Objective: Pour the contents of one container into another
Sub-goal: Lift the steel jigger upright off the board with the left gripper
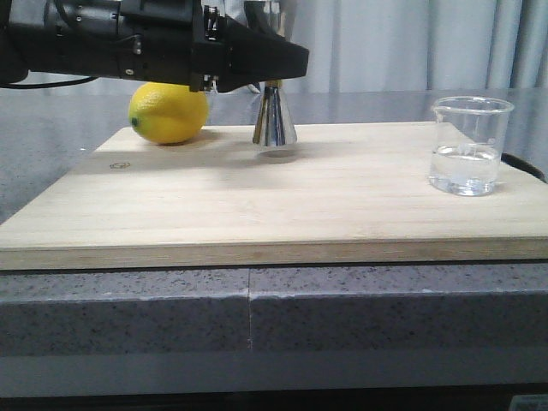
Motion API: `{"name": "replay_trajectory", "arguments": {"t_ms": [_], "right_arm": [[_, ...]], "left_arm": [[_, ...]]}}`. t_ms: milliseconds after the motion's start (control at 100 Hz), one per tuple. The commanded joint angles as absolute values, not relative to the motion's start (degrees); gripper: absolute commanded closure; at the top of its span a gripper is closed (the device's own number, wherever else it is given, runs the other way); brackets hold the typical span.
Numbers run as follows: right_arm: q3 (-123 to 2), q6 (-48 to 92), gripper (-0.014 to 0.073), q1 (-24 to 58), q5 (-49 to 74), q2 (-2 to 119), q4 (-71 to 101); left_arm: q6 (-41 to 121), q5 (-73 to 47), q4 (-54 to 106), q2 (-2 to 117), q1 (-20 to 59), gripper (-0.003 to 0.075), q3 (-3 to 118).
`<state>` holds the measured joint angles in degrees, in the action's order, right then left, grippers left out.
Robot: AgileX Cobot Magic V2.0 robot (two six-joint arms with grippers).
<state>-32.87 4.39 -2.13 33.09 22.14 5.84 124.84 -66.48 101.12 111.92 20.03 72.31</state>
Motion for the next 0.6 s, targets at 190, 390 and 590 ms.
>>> {"name": "replay_trajectory", "arguments": {"t_ms": [190, 390, 590], "right_arm": [[-34.77, 4.64, -0.0048, -2.35, 29.1, 23.02, 5.54], [-34.77, 4.64, -0.0048, -2.35, 29.1, 23.02, 5.54], [-34.77, 4.64, -0.0048, -2.35, 29.1, 23.02, 5.54]], "left_arm": [[120.11, -73.34, 106.08, 107.73, 20.5, 0.0483, 76.19], [120.11, -73.34, 103.24, 104.8, 20.5, 0.0483, 76.19], [116.99, -73.34, 99.02, 102.28, 20.5, 0.0483, 76.19]]}}
